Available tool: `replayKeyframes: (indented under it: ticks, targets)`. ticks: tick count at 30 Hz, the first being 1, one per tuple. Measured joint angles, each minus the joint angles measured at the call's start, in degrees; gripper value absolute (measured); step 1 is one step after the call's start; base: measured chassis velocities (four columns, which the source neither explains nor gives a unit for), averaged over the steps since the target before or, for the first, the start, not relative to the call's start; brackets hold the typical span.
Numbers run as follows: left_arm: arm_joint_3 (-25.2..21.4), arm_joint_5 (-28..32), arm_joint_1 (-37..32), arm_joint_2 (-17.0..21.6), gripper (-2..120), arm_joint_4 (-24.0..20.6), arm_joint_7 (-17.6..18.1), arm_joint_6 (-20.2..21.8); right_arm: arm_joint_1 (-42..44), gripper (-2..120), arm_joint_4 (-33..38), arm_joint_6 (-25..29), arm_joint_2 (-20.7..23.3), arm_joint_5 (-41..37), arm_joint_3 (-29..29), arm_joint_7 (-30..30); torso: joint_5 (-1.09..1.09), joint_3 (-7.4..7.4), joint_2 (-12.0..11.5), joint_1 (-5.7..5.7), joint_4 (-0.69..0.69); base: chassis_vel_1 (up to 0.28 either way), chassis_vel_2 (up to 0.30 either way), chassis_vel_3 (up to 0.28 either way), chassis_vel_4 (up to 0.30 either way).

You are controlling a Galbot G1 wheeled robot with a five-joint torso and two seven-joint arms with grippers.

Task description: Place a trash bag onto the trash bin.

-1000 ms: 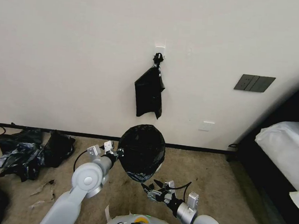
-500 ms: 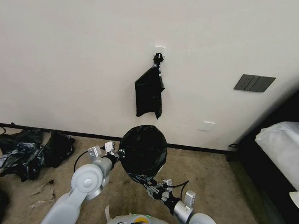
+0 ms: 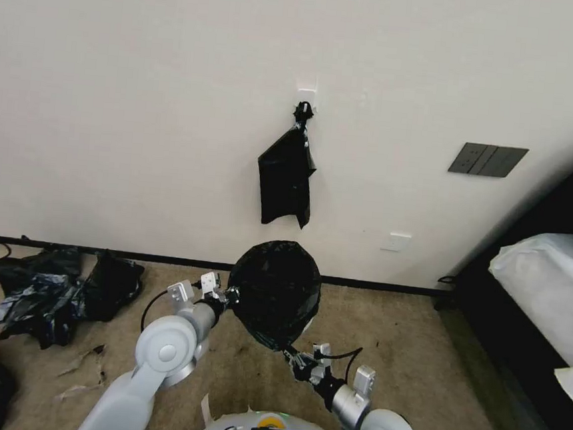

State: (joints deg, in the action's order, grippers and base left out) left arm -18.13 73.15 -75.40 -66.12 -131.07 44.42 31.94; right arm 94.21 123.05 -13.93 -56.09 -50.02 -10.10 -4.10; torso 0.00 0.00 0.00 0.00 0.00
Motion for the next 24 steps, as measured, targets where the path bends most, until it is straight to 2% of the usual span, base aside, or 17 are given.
replayKeyframes:
  ticks: [15, 22, 24]
  targets:
    - [0.59, 0.47, -0.63, -0.12, 1, -0.52, 1.13, 1.24, -3.42, 0, -8.07, 2.51, -2.94, 0.78, 1.4, 4.75, 0.0, 0.0, 0.0, 0.0, 0.0, 0.0, 0.0, 0.0, 0.0]
    - [0.8, 0.59, -0.84, -0.33, 1, -0.4, 1.13, 1.26, -3.35, 0, -8.05, 2.51, -3.07, 2.89, 1.68, 4.84, 0.0, 0.0, 0.0, 0.0, 0.01, 0.0, 0.0, 0.0, 0.0]
    - [0.74, 0.58, -0.57, -0.47, 1, 0.22, 1.1, 1.19, -2.61, 7, -7.09, 2.78, -2.69, 4.84, 1.69, 4.24, 0.0, 0.0, 0.0, 0.0, 0.0, 0.0, 0.0, 0.0, 0.0]
